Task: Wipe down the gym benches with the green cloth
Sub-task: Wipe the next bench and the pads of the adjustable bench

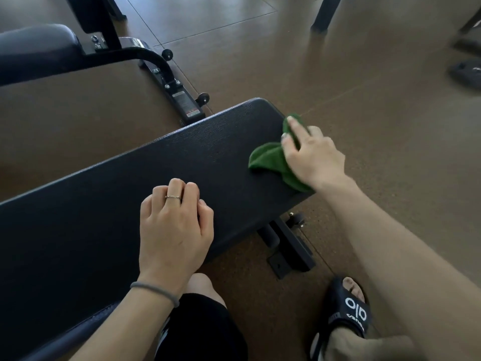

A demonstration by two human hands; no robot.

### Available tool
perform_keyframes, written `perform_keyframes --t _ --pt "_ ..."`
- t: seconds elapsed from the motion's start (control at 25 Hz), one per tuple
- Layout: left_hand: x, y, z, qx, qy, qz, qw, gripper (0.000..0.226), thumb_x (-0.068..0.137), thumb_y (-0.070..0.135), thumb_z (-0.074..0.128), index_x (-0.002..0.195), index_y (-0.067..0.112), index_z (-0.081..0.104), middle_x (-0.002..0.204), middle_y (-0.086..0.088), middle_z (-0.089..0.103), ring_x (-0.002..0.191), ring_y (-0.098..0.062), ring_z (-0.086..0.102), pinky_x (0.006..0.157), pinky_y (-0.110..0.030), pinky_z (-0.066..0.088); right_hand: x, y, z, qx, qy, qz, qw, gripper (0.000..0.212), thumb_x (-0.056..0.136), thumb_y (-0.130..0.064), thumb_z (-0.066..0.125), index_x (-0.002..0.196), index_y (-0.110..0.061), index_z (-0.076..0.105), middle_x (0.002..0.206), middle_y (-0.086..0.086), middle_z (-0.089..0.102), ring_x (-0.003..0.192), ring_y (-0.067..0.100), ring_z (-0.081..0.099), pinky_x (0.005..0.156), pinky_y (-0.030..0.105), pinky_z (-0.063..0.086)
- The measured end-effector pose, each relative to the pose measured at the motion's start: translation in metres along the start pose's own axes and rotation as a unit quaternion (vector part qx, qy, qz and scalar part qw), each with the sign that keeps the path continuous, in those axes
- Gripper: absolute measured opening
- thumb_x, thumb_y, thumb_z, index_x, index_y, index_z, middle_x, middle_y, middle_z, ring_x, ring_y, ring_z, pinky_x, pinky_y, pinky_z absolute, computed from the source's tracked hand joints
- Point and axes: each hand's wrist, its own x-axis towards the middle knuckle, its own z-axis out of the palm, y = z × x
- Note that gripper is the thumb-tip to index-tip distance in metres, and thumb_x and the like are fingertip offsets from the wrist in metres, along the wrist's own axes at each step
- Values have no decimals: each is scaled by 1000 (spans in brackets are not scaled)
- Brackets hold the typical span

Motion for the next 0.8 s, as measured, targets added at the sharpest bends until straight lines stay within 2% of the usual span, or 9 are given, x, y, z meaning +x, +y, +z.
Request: perform_keyframes --t 0.08,0.16,0.2,0.28,0.36,0.48,0.64,0.72,0.8 --pt "0 0 1 -2 -1 1 1000 34 99 33 33 101 12 60 105 -10 59 95 -30 55 85 -47 48 0 7 -1 32 17 53 998 58 105 -60 24 160 -43 25 151 8 46 132 36 47 101 50 41" --pt "-2 0 0 -5 -4 3 1000 33 100 32 33 102 13 59 106 -9 58 96 -29 54 85 -47 48 -37 7 13 44 69 70 994 58 106 -58 25 161 -39 27 155 10 38 137 36 38 104 52 41" --pt "-1 -1 0 -2 -5 2 1000 32 100 31 34 102 13 59 106 -9 58 96 -29 54 86 -47 48 -61 2 24 67 84 78 991 58 106 -57 27 161 -38 27 162 11 27 145 39 28 112 55 37" --pt "-1 0 1 3 -2 2 1000 30 100 30 33 102 13 58 105 -9 57 95 -28 53 86 -47 47 -102 -11 42 111 88 81 987 59 107 -53 28 163 -35 24 171 13 3 155 44 4 124 59 20" --pt "-2 1 0 0 0 2 1000 29 100 30 33 101 13 57 104 -8 57 94 -27 52 85 -45 46 -115 -21 52 102 84 71 989 58 108 -51 27 163 -34 24 172 15 -5 155 46 -6 126 59 8" --pt "-2 -1 0 -2 -1 3 1000 31 101 31 32 102 14 58 107 -8 59 96 -27 54 86 -44 46 -76 -25 37 15 86 58 994 57 106 -50 24 162 -36 28 171 16 10 157 43 0 125 62 4" --pt "-2 -1 0 -18 6 -6 1000 34 101 31 31 101 14 60 105 -6 61 94 -26 56 87 -42 44 -59 -36 31 -80 70 55 993 63 106 -49 17 164 -24 24 170 18 16 158 37 8 124 64 2" --pt "-1 -3 -5 -76 32 -26 996 31 100 29 33 96 14 60 100 -5 61 91 -26 56 87 -42 41 -84 -55 40 -84 73 0 994 64 106 -49 16 164 -22 23 171 16 17 158 34 9 124 63 2" --pt "-1 -15 -20 -161 86 -68 981 25 98 24 36 93 14 59 96 -5 62 89 -29 57 85 -43 40 -115 -90 53 -90 41 -86 991 64 106 -48 18 165 -23 21 172 14 15 159 33 8 125 61 1"
